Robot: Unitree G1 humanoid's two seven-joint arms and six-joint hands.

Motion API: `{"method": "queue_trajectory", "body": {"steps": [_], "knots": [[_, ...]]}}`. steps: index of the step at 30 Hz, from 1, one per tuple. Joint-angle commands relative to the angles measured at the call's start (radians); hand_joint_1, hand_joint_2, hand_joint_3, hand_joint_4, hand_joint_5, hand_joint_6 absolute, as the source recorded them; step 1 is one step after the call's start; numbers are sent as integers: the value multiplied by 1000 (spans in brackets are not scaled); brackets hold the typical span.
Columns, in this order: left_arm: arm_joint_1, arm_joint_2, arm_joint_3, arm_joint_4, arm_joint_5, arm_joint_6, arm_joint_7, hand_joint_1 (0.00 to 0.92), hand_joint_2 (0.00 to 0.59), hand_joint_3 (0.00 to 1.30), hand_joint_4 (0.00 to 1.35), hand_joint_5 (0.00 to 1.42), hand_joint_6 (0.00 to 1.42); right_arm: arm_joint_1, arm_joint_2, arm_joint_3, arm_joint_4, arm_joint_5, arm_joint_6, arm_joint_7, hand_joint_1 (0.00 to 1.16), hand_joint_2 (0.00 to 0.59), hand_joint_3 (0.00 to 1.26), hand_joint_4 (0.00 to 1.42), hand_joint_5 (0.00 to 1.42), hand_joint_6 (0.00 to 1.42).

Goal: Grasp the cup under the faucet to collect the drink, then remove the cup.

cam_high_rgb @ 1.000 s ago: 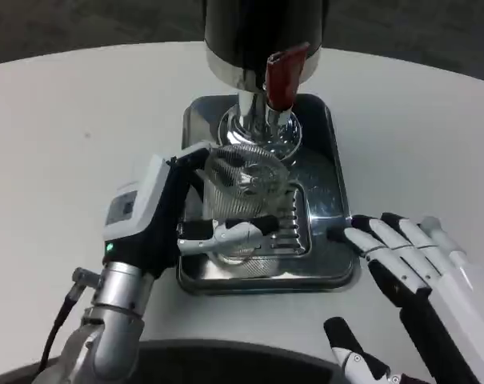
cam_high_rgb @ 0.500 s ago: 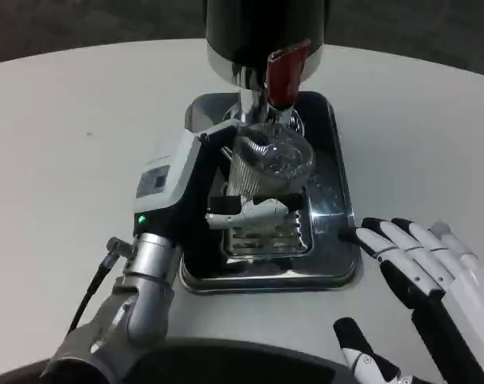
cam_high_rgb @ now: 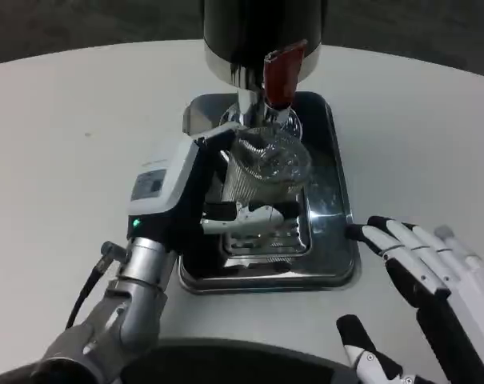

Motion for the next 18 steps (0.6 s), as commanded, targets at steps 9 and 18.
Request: {"method": "queue_trajectory", "body": {"steps": [9, 18], "knots": [[35, 37, -5, 40, -40, -19, -121, 317, 72, 9, 49, 385, 199, 6, 7, 20, 9, -5, 16, 4, 397, 464, 186, 106, 120, 105], [48, 51, 14, -11, -62, -47, -142, 157, 13, 0, 0, 218, 79, -5, 14, 35, 10, -12, 29, 6, 397, 464, 187, 106, 122, 122]]}}
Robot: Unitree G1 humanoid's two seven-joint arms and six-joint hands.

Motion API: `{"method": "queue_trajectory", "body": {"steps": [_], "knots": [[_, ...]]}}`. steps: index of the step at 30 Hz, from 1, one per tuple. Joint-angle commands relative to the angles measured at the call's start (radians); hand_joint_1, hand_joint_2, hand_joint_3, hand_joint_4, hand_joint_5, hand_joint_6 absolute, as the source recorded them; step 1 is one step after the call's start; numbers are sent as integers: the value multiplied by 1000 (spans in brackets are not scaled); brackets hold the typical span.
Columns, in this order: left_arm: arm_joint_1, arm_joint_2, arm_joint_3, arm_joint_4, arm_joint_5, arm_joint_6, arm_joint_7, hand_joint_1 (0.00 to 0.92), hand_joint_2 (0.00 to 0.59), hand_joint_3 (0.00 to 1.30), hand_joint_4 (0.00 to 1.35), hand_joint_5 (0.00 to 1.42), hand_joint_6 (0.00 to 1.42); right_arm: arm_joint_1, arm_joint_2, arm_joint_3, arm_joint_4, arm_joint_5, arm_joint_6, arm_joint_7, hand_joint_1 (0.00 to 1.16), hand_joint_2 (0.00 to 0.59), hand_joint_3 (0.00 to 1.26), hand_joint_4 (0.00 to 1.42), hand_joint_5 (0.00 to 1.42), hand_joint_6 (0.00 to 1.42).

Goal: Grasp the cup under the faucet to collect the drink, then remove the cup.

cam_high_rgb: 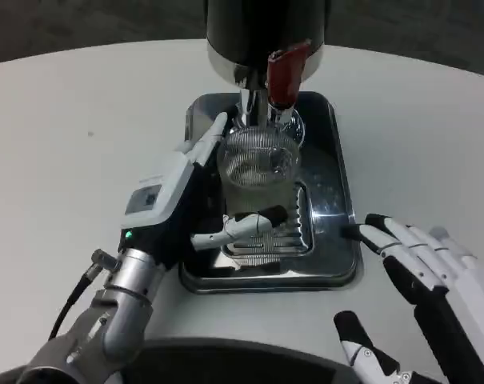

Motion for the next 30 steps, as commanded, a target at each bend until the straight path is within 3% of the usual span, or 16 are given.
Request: {"method": "queue_trajectory", "body": {"steps": [1, 9, 16, 21, 26, 30], "knots": [[36, 23, 21, -58, -30, -27, -22, 138, 4, 0, 0, 217, 76, 4, 8, 13, 7, -10, 9, 5, 397, 464, 187, 106, 122, 123], [251, 72, 145, -368, -157, -28, -98, 3, 0, 0, 0, 152, 26, -10, 11, 23, 8, -13, 17, 1, 397, 460, 187, 106, 131, 126], [437, 93, 305, -749, -324, 49, -241, 0, 20, 0, 0, 99, 4, -30, 8, 38, 23, -10, 20, 5, 397, 458, 195, 106, 133, 139], [452, 132, 364, -913, -448, 77, -405, 0, 67, 0, 0, 1, 0, -55, 7, 55, 40, -13, 25, 9, 397, 458, 196, 106, 133, 142], [412, 181, 405, -993, -707, 141, -659, 0, 144, 0, 0, 0, 0, -93, 7, 76, 63, -16, 34, 13, 397, 458, 197, 106, 133, 143], [366, 207, 435, -1024, -868, 217, -824, 0, 150, 0, 0, 0, 0, -131, 7, 92, 82, -20, 45, 18, 397, 458, 197, 106, 133, 144]]}}
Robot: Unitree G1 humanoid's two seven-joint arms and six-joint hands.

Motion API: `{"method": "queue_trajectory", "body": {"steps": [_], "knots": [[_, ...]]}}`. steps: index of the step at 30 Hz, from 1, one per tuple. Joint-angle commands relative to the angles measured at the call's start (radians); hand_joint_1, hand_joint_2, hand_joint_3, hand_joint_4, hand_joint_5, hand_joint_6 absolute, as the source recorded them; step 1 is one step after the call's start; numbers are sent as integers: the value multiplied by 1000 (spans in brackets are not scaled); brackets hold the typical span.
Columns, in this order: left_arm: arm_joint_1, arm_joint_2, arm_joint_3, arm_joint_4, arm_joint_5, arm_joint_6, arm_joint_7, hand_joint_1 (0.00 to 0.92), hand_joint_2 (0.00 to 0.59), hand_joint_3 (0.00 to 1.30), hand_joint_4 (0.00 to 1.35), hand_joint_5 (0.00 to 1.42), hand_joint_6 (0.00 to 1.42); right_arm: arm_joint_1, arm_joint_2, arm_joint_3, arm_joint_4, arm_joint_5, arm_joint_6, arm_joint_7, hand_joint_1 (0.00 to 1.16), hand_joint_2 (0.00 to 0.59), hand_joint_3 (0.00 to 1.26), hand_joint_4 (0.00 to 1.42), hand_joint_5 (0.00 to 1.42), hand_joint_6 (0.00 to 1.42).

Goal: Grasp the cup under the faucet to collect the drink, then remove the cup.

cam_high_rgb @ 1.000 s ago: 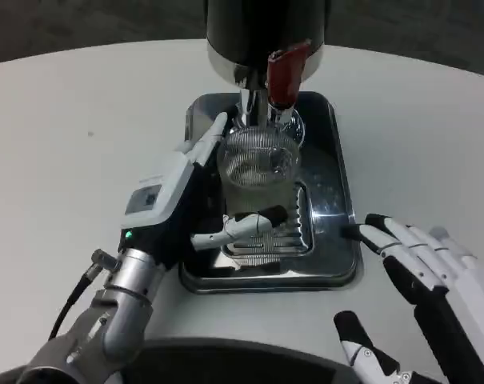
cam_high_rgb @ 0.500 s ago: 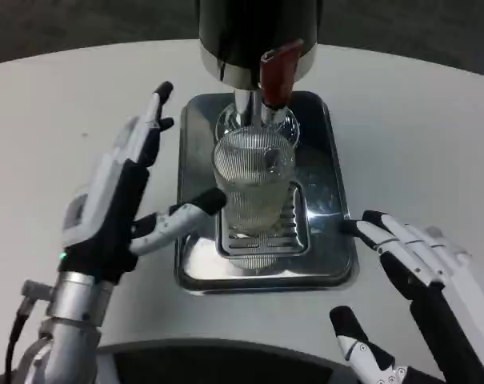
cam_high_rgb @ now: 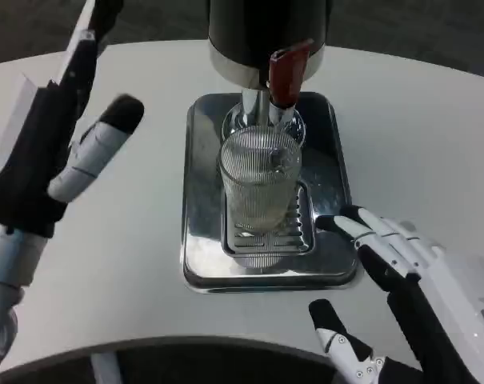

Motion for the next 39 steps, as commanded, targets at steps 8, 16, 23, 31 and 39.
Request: {"method": "queue_trajectory", "body": {"steps": [8, 16, 23, 31, 39], "knots": [[-174, 110, 52, -124, -357, 319, -444, 0, 189, 0, 0, 0, 0, -71, -6, 39, 22, -32, 23, 17, 397, 458, 197, 113, 135, 145], [-286, 122, 51, -143, -411, 493, -593, 0, 96, 0, 0, 0, 0, -85, -2, 54, 13, -65, 25, 9, 397, 458, 197, 119, 136, 161], [-411, 81, 53, -33, -525, 726, -685, 0, 85, 0, 0, 0, 0, -56, 7, 50, -5, -69, 26, -4, 397, 458, 197, 119, 141, 164], [-510, 29, 23, 109, -446, 731, -739, 0, 71, 0, 0, 0, 0, -32, 17, 41, -20, -72, 23, -15, 397, 458, 197, 119, 146, 165], [-546, -16, -17, 154, -382, 723, -787, 0, 69, 0, 0, 0, 0, -21, 32, 45, -24, -76, 19, -21, 397, 458, 197, 119, 151, 175]]}}
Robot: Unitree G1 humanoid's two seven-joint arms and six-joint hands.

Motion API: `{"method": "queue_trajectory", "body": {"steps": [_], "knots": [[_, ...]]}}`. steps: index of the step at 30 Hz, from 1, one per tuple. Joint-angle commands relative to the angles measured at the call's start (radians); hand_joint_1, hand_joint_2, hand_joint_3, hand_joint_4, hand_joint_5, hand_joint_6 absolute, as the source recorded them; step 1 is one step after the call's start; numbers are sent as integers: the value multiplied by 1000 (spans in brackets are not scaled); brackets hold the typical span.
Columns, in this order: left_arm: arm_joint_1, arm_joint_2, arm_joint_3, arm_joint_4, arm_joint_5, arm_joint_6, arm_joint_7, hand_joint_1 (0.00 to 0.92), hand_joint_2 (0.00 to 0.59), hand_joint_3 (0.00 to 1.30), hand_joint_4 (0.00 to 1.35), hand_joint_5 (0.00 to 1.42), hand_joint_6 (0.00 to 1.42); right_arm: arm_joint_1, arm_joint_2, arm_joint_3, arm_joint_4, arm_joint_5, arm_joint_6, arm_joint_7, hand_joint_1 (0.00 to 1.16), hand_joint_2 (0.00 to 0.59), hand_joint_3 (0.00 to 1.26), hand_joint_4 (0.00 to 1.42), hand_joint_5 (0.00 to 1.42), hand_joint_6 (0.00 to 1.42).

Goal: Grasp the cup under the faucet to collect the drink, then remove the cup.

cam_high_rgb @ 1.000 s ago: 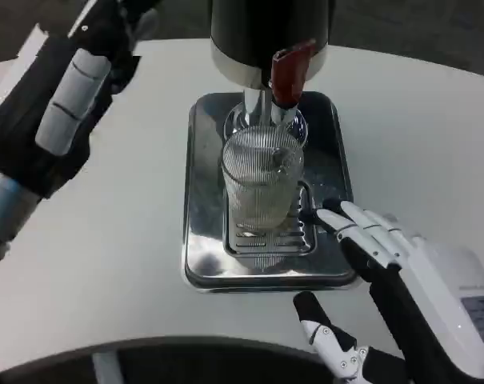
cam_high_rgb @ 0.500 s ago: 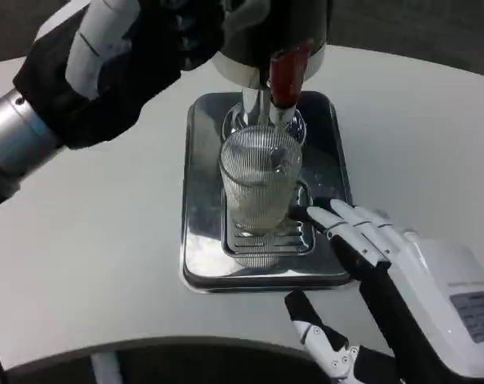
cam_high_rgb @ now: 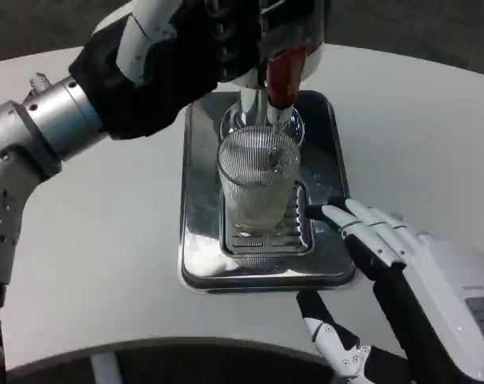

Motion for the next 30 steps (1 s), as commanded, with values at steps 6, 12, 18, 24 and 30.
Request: {"method": "queue_trajectory", "body": {"steps": [6, 12, 18, 24, 30], "knots": [[-23, -22, -35, 12, 70, -22, -58, 0, 64, 0, 0, 0, 0, 26, 14, 9, -25, -13, -5, -25, 397, 458, 197, 119, 156, 178], [-10, -12, -43, -10, 116, -63, -76, 0, 63, 0, 0, 0, 0, 34, 17, 17, -24, -16, -4, -25, 397, 458, 197, 119, 158, 179], [-8, -6, -30, -19, 146, -108, -82, 0, 63, 0, 0, 0, 0, 33, 18, 19, -21, -13, -2, -25, 397, 458, 197, 119, 158, 179], [0, 14, -44, -49, 221, -179, -70, 0, 64, 0, 0, 0, 0, 37, 20, 22, -19, -11, 0, -28, 397, 458, 197, 129, 159, 205], [12, 42, -79, -87, 317, -262, -58, 0, 68, 0, 0, 0, 0, 46, 17, 30, -20, -20, -10, -35, 397, 458, 197, 129, 159, 224]]}}
